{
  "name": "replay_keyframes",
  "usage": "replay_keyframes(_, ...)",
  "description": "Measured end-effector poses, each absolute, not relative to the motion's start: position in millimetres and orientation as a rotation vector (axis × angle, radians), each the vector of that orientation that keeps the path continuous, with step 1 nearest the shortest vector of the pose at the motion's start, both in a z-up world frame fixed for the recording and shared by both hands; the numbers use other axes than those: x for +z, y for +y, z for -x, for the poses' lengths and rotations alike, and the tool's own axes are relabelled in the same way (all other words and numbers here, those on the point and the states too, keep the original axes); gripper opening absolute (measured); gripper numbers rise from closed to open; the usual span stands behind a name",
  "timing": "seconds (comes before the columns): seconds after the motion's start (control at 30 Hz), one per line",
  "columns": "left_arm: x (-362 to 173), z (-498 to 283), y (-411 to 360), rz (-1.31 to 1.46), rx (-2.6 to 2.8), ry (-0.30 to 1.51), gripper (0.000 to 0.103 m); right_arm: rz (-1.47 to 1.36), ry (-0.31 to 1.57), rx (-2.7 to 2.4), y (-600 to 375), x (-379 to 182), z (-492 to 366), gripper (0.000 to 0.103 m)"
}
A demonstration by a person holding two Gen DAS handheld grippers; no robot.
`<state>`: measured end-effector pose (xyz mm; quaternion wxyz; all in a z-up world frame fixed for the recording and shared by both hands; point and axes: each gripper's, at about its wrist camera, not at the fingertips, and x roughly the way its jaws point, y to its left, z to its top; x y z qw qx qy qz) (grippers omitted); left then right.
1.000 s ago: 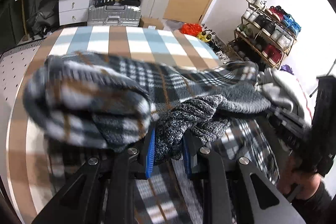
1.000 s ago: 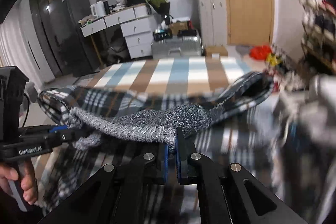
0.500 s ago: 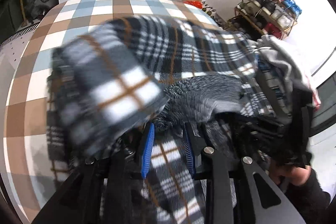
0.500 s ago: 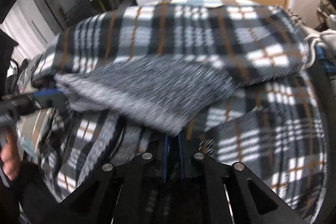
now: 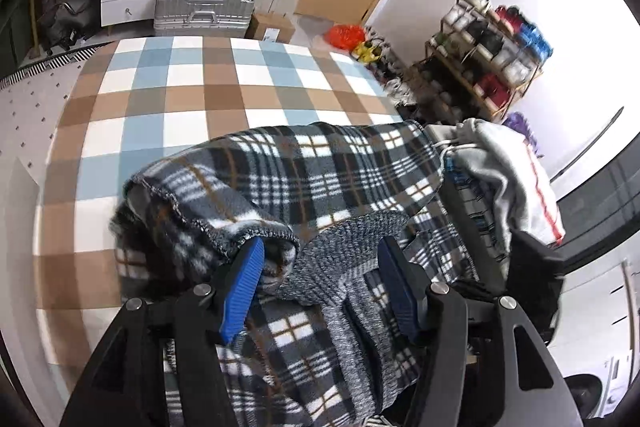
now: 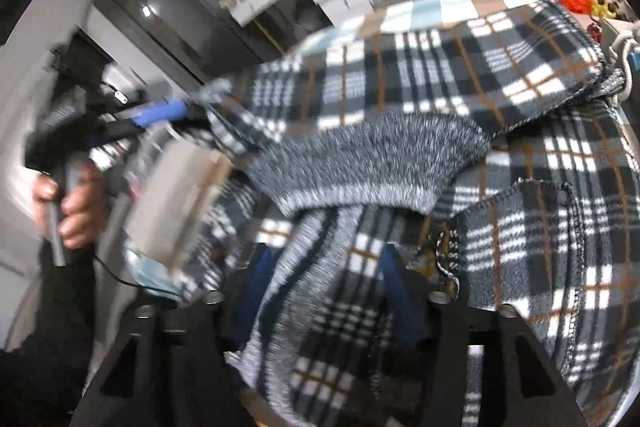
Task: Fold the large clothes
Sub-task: 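Carry the held grey knit hem over the shirt body toward the collar with both tools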
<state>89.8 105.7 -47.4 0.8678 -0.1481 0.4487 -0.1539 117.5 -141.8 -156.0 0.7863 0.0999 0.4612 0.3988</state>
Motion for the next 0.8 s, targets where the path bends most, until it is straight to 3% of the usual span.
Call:
replay_keyframes(0.07, -24.1, -70.2, 119.0, 0.299, -0.244, 0.772, 0.054, -0.223, 0.968, 0.852, -148.8, -152.9, -114.7, 0.066)
replay_keyframes(0.13, -5.6, -54.0, 132.0, 0.290, -0.218, 0.653, 0.062, -0.223, 0.963, 0.839, -148.6, -155.8, -111.4, 0.066)
replay_keyframes(0.27, -5.4, -64.3, 144.3, 0.337, -0.242, 0.714, 0.062, -0.233, 0.965, 0.833, -145.7, -156.8, -116.4, 0.066)
replay_keyframes(0.43, -41.9, -117.4, 114.1, 0.233, -0.376, 0.869, 0.062, -0.229, 0.932, 0.838, -139.8, -153.3, -111.1, 0.066)
replay_keyframes(0.5, -89.4, -143.2, 109.3, 0.142, -0.323, 1.001, 0.062, -0.223, 0.919, 0.831, -142.2, -155.7, -109.0, 0.072)
replay_keyframes(0.6, -163.5, -158.4, 118.4, 0.147, -0.259, 1.203, 0.061, -0.208, 0.923, 0.826, -145.6, -159.9, -108.3, 0.072)
replay_keyframes(0.8, -176.2, -147.0, 146.4, 0.307, -0.327, 1.115, 0.061, -0.268, 0.950, 0.802, -150.7, -151.1, -130.7, 0.072)
